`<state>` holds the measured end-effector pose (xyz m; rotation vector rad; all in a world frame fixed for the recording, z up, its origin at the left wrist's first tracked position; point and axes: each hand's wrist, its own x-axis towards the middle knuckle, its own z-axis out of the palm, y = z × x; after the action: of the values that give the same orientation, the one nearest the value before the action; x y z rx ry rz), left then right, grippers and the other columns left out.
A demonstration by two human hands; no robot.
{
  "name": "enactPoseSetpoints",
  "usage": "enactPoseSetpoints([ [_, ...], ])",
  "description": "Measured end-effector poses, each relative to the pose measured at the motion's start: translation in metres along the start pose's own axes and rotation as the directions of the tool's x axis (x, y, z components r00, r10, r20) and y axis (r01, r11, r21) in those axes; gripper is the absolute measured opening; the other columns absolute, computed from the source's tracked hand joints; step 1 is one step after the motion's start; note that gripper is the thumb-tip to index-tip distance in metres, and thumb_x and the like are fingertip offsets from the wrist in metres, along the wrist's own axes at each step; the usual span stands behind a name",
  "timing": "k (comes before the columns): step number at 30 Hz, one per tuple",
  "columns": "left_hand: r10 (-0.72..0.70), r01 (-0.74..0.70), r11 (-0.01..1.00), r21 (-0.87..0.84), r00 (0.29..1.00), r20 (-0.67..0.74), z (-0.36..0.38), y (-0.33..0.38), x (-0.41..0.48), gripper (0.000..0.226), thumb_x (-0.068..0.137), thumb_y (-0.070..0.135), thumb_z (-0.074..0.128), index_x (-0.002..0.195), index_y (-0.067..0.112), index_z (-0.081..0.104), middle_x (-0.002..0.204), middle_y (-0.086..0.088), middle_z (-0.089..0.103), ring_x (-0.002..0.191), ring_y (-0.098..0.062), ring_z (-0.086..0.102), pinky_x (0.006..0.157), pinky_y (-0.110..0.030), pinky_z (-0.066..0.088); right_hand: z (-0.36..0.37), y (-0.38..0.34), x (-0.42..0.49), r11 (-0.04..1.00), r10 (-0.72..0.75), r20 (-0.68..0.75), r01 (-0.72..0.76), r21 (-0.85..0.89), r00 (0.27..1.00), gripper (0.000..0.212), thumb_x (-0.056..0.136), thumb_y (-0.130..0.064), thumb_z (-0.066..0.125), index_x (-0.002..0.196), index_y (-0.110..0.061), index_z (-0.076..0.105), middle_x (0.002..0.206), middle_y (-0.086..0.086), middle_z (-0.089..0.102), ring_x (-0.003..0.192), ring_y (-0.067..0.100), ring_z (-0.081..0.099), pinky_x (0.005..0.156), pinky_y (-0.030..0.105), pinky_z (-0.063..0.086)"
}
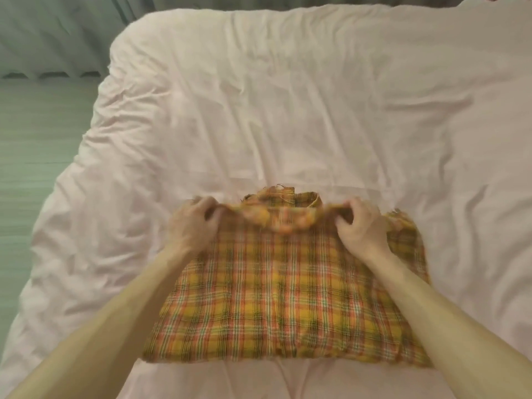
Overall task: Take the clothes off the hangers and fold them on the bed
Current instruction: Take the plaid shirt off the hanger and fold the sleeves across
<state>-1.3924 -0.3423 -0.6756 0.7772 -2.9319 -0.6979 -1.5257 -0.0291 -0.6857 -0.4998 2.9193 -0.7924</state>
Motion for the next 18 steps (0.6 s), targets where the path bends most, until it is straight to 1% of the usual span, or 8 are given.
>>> enactPoseSetpoints([
  [2,-0.137,0.129,0.984,-0.119,0.989,-0.056,-0.001,0.0,0.008,0.026,0.096,0.053,0.048,0.107,0.033,0.062,0.108,0.001,0.06,0.099,-0.027,0.06,0.085,-0.044,0.051,0.001,-0.007,0.013,0.994,0.099,-0.108,-0.093,0.059,0.989,0.014,0.092,-0.031,0.062,0.098,-0.02,0.056,0.092,-0.004,0.057,0.099,0.029,0.056,0.082,0.042,0.046],
  [4,-0.189,0.188,0.981,-0.044,0.982,-0.023,0.0,-0.002,0.01,0.034,0.097,0.049,0.047,0.127,0.033,0.054,0.125,-0.006,0.057,0.115,-0.031,0.056,0.094,-0.047,0.048,0.006,-0.009,0.019,0.984,0.159,-0.09,-0.165,-0.069,0.983,0.04,0.091,-0.032,0.062,0.126,-0.016,0.051,0.12,0.005,0.059,0.121,0.033,0.05,0.101,0.05,0.041],
  [6,-0.298,0.298,0.955,-0.001,0.955,-0.012,0.004,-0.01,0.01,0.05,0.097,0.047,0.045,0.142,0.026,0.043,0.137,-0.015,0.052,0.128,-0.035,0.047,0.105,-0.049,0.042,0.009,-0.003,0.017,0.955,0.267,-0.109,-0.278,-0.101,0.957,0.064,0.088,-0.034,0.063,0.143,-0.015,0.038,0.144,0.01,0.048,0.136,0.034,0.038,0.112,0.053,0.03],
  [10,-0.634,0.636,0.77,-0.052,0.771,0.054,0.012,-0.015,-0.009,0.065,0.096,0.054,0.036,0.15,0.018,0.029,0.146,-0.025,0.04,0.135,-0.041,0.037,0.111,-0.056,0.033,0.004,0.029,-0.009,0.902,0.415,-0.192,-0.43,-0.046,0.89,0.071,0.087,-0.044,0.063,0.144,-0.015,0.033,0.152,0.013,0.037,0.143,0.035,0.029,0.114,0.058,0.024],
  [12,-0.741,0.747,0.66,-0.077,0.664,0.095,0.009,-0.017,-0.019,0.065,0.098,0.056,0.032,0.147,0.012,0.034,0.143,-0.027,0.043,0.132,-0.042,0.04,0.107,-0.054,0.034,-0.003,0.044,-0.025,0.786,0.609,-0.161,-0.618,-0.005,0.777,0.079,0.089,-0.053,0.059,0.148,-0.012,0.026,0.156,0.018,0.029,0.145,0.039,0.023,0.114,0.061,0.02],
  [14,-0.765,0.778,0.619,-0.109,0.629,0.14,0.005,-0.023,-0.021,0.062,0.101,0.056,0.027,0.138,0.009,0.043,0.134,-0.025,0.052,0.124,-0.043,0.049,0.101,-0.05,0.038,-0.014,0.054,-0.032,0.627,0.776,-0.105,-0.778,0.025,0.622,0.085,0.09,-0.063,0.052,0.149,-0.008,0.025,0.156,0.021,0.029,0.144,0.041,0.024,0.114,0.06,0.02],
  [16,-0.765,0.795,0.569,-0.211,0.606,0.22,0.0,-0.033,-0.01,0.064,0.103,0.052,0.02,0.134,0.006,0.051,0.131,-0.024,0.057,0.12,-0.041,0.053,0.102,-0.048,0.042,-0.016,0.072,-0.029,0.526,0.85,-0.052,-0.851,0.016,0.524,0.093,0.086,-0.074,0.047,0.146,-0.006,0.031,0.149,0.021,0.041,0.137,0.042,0.036,0.112,0.058,0.026],
  [18,-0.708,0.819,0.36,-0.446,0.551,0.441,-0.008,-0.035,-0.002,0.073,0.101,0.062,0.02,0.125,0.006,0.061,0.114,-0.019,0.066,0.104,-0.034,0.064,0.094,-0.045,0.05,-0.018,0.08,-0.021,0.467,0.872,0.073,-0.867,0.17,0.484,0.098,0.073,-0.085,0.051,0.138,-0.011,0.047,0.132,0.014,0.06,0.12,0.04,0.055,0.106,0.054,0.04],
])
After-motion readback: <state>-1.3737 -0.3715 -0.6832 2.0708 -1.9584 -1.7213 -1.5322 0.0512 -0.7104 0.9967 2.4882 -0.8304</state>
